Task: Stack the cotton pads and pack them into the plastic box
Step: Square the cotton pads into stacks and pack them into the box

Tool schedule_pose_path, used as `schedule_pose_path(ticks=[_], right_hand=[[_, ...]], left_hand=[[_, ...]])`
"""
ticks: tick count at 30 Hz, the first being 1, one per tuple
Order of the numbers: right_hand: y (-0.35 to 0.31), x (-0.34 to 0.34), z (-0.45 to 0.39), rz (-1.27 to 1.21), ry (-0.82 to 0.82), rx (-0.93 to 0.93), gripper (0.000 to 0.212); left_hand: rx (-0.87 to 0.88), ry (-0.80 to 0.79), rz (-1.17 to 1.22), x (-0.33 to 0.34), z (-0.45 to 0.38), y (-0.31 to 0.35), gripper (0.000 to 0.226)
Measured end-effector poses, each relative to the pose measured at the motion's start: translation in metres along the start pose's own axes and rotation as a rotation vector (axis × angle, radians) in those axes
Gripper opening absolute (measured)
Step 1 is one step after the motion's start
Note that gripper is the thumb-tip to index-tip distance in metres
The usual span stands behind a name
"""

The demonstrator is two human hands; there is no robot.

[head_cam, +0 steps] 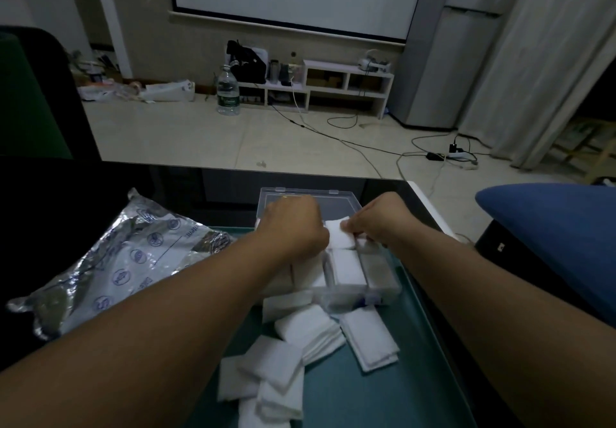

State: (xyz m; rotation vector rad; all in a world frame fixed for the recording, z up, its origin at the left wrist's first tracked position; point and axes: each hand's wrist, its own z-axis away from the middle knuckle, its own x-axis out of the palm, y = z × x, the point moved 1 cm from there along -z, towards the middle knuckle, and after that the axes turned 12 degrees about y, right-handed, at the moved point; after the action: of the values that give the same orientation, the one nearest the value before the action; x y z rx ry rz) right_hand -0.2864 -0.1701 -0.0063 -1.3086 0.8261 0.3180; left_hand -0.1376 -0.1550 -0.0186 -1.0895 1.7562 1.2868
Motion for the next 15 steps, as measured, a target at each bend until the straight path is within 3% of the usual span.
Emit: schedule_pose_path(ticks=[6, 15], right_hand=[[0.008, 0.01, -0.005, 0.11, 0.045, -0.063, 0.028], [0.01, 0.013, -0.002, 0.199, 0.048, -0.171, 0.029]], left_hand=[[-0.13, -0.157, 0.044, 0.002, -0.002, 0.006, 0.015], [-0.283, -0.221, 0.133, 0.0, -0.002, 0.015, 0.007]])
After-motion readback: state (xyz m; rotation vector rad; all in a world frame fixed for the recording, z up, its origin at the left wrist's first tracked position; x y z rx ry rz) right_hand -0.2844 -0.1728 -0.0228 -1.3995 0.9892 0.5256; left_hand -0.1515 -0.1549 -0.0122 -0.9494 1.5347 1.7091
